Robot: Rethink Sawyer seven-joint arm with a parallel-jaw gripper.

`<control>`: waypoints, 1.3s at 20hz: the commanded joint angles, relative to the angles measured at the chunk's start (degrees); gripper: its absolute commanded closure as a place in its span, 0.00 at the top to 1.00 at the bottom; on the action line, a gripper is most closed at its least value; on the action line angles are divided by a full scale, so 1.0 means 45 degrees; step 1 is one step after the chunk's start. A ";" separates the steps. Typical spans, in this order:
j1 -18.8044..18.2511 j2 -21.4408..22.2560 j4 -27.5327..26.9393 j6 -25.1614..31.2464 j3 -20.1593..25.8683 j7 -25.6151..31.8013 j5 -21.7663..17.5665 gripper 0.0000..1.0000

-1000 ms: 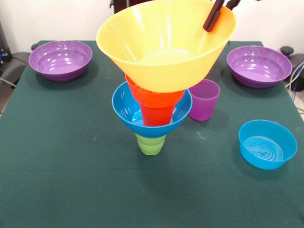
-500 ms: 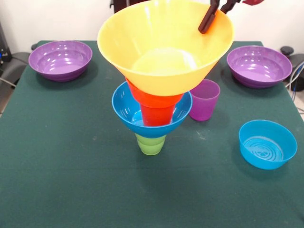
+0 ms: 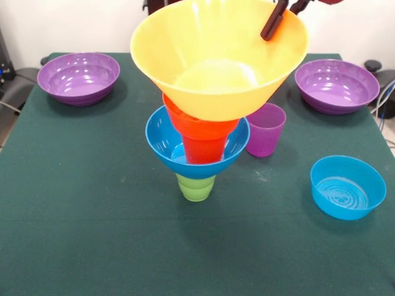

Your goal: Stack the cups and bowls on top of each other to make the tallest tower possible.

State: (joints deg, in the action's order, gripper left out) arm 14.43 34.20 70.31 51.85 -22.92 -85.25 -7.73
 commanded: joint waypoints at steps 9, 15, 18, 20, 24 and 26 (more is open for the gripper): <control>0.0185 -0.0154 -0.0396 0.1119 0.0357 -0.0644 -0.0783 0.00; 0.0213 -0.0162 -0.0395 0.1045 0.0287 -0.0665 -0.0791 0.00; 0.0193 -0.0157 -0.0358 0.0981 0.0327 -0.0664 -0.0743 0.00; 0.0175 -0.0151 -0.0324 0.0929 0.0364 -0.0660 -0.0713 0.00; 0.0129 -0.0126 -0.0240 0.0832 0.0433 -0.0637 -0.0669 0.00; 0.0118 -0.0113 -0.0215 0.0802 0.0455 -0.0624 -0.0658 0.00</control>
State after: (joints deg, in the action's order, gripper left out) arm 14.73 34.21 70.31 51.85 -24.44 -85.25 -7.72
